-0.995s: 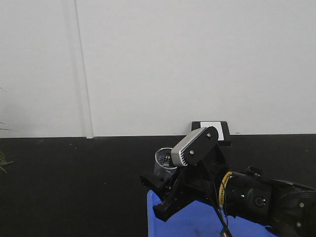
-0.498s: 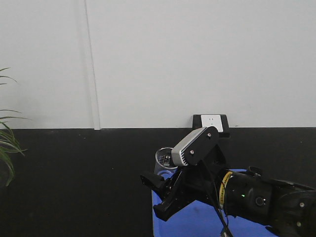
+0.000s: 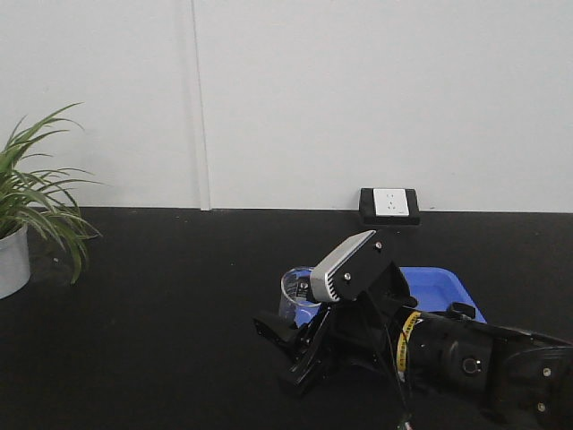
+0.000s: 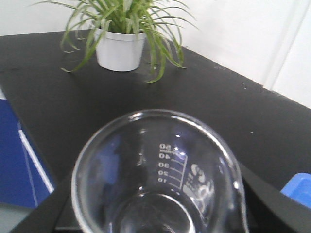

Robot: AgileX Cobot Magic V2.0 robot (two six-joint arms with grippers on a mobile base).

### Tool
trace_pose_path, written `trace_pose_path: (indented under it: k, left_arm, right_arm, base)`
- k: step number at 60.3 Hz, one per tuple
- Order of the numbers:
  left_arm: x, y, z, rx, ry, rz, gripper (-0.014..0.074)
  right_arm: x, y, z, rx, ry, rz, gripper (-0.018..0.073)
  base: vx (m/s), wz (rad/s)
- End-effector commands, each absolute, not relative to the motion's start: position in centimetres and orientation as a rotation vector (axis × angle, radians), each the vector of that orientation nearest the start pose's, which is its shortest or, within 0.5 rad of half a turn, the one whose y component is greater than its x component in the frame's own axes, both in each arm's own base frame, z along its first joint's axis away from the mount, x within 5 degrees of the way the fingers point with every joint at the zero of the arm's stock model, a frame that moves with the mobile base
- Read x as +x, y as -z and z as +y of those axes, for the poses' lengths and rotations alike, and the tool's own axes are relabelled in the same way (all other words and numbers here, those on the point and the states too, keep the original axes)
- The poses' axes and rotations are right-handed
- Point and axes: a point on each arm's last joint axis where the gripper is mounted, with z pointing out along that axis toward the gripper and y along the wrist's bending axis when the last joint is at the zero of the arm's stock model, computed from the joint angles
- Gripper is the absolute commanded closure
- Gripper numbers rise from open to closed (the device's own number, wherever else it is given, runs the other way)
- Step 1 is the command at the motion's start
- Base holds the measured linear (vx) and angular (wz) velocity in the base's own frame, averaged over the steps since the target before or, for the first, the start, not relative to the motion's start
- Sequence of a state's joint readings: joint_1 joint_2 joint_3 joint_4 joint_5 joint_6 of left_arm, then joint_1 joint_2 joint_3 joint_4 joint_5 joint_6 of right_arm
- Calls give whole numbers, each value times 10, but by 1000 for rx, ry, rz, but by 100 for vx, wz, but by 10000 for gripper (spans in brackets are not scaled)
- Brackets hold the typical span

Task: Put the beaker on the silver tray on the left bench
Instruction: 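Hold the beaker in the right gripper while the base turns toward the silver tray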

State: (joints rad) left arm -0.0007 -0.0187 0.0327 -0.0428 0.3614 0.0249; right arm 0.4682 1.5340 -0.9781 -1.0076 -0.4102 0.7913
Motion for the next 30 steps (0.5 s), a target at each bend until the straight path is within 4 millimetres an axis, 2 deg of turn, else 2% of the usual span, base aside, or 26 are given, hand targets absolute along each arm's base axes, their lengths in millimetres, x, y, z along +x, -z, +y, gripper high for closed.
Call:
trace_pose_path:
  k: [1, 30]
  left_arm:
    - [54, -171, -2, -8, 33, 1793, 595]
    - [54, -171, -2, -8, 33, 1793, 595]
  right_arm:
    - [289, -320, 183, -779, -566, 1537, 570]
    - [289, -320, 183, -777, -560, 1542, 571]
  base:
    - [-32, 9]
    - [-35, 3]
